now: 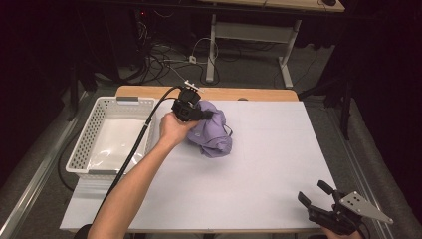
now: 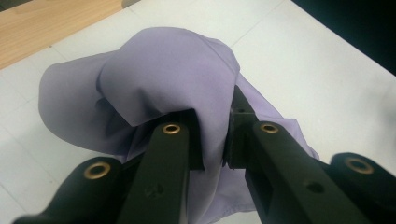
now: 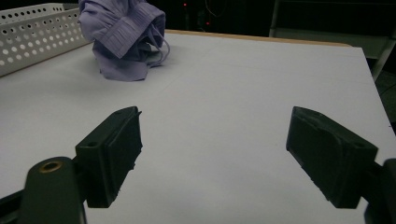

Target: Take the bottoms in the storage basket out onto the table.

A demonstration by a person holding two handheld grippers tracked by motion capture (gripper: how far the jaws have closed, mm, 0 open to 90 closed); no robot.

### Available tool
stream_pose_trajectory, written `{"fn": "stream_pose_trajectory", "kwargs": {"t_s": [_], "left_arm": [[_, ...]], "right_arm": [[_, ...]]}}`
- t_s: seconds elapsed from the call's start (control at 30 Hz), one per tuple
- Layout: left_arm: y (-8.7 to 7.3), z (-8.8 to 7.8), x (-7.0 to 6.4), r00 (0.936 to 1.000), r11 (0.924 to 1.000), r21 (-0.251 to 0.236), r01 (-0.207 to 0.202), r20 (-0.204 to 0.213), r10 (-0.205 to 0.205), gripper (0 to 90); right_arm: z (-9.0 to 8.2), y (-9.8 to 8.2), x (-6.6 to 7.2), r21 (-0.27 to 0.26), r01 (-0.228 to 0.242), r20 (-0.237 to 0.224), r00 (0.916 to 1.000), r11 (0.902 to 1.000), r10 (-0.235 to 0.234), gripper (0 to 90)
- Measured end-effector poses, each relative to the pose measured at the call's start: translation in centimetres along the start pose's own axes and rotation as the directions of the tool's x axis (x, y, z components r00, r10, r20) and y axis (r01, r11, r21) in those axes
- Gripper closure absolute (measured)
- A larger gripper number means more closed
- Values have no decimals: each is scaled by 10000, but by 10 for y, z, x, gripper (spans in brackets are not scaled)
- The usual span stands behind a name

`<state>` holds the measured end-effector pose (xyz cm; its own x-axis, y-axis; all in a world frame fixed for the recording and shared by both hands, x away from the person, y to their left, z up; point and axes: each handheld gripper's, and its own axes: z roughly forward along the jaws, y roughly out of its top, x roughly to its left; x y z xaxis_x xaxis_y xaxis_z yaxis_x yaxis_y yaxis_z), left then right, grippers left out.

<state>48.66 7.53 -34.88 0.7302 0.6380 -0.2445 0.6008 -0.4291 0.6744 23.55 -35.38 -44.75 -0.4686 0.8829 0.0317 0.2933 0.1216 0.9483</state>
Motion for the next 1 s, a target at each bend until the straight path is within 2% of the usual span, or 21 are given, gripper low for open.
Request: {"fn": "stream_pose_trajectory", "kwargs": {"t_s": [0.27,0.47,0.83,1.0], "left_arm": [[-3,11,1,9993,9996,263,-137,-358,146,794],[-5,20,2,9992,9985,533,-156,-364,176,793],[-7,33,8,9994,9975,709,49,-337,-25,778],[-7,33,7,9993,9982,597,-7,-361,29,706]], "right_arm": [[0,0,0,18,-9,-14,10000,10000,9,189],[0,0,0,23,-44,-9,10000,10000,44,189],[1,0,0,42,-54,-5,10000,10000,54,189],[0,0,-1,49,-79,-1,10000,10000,79,189]]}}
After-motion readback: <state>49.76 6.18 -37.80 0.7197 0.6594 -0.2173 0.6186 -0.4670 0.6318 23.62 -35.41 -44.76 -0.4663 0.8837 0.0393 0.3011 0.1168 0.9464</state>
